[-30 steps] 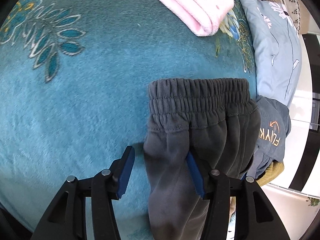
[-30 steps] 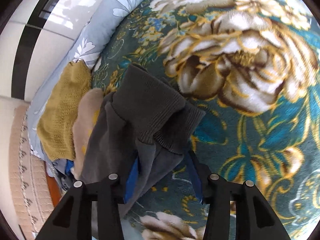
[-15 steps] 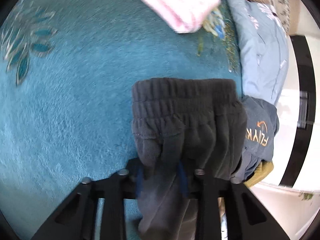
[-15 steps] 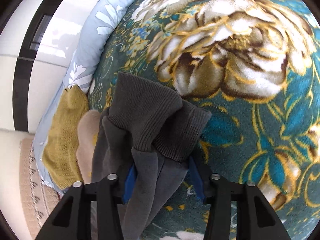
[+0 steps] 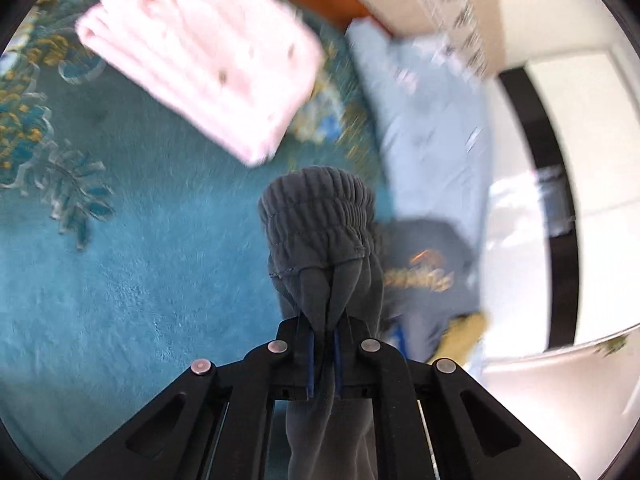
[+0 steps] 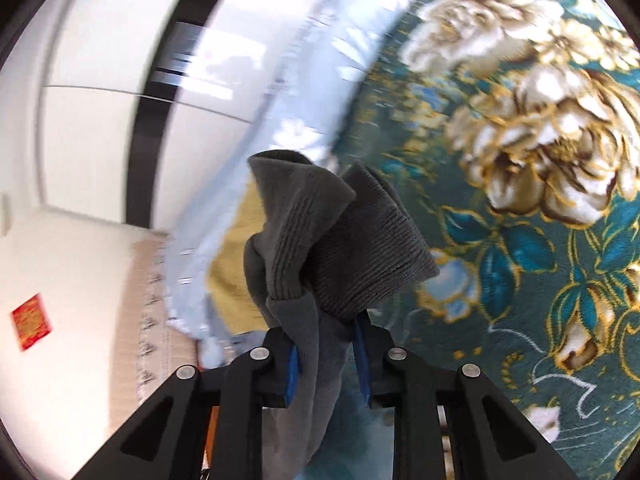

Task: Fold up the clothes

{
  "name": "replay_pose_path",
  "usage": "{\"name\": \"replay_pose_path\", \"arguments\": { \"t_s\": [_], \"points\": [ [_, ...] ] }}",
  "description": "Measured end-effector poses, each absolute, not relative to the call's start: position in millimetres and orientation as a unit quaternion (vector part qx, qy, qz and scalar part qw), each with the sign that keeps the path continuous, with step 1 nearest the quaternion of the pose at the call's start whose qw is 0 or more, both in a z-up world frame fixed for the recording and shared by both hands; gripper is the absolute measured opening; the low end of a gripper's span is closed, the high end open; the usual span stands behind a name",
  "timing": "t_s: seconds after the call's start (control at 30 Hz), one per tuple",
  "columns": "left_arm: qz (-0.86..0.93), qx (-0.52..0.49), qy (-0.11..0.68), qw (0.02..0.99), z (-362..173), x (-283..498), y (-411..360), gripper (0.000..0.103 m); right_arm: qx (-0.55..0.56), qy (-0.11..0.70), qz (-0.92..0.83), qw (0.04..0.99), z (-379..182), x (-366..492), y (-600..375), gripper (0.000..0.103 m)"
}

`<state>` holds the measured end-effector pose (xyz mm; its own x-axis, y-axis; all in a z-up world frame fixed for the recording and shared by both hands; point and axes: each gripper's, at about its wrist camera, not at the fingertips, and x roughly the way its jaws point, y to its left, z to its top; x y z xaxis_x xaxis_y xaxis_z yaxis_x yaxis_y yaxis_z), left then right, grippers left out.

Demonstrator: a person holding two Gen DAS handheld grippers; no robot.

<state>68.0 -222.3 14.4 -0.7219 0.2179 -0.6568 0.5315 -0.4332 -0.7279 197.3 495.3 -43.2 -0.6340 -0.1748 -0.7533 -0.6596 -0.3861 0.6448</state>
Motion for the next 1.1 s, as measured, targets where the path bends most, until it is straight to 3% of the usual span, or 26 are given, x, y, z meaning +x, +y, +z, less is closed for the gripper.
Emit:
{"name": "replay_pose_path", "arguments": {
  "t_s": [0.13,0.23,0.33,0.6,0.87,1.1],
  "points": [
    [-0.745,0.423,0.491,0.156,4.5,91.8,-234.6,0.008,-0.406,0.524,0.732,0.158,-53.3,211.9,494.6,0.025],
    [-0.665,0.526,0.491,0.201,-48.5,84.0,-236.2,0.007,-0.414,0.520,0.731,0.153,-60.9,222.8,494.0,0.025],
    [-0.615,0.529,0.543,0.218,-72.1,99.0,-246.4,0.007,-0.416,0.524,0.728,0.151,-68.2,231.5,495.4,0.025],
    [-0.628,0.533,0.523,0.220,-71.9,86.7,-241.9,0.008,-0.425,0.515,0.731,0.143,-67.5,240.5,497.6,0.028],
    [-0.623,0.533,0.522,0.236,-62.3,92.3,-243.0,0.022,-0.432,0.505,0.731,0.153,-74.9,240.3,491.7,0.028],
    [-0.688,0.522,0.422,0.276,-26.2,91.6,-220.5,0.023,-0.443,0.483,0.739,0.155,-63.3,231.5,490.3,0.028]
  ]
}}
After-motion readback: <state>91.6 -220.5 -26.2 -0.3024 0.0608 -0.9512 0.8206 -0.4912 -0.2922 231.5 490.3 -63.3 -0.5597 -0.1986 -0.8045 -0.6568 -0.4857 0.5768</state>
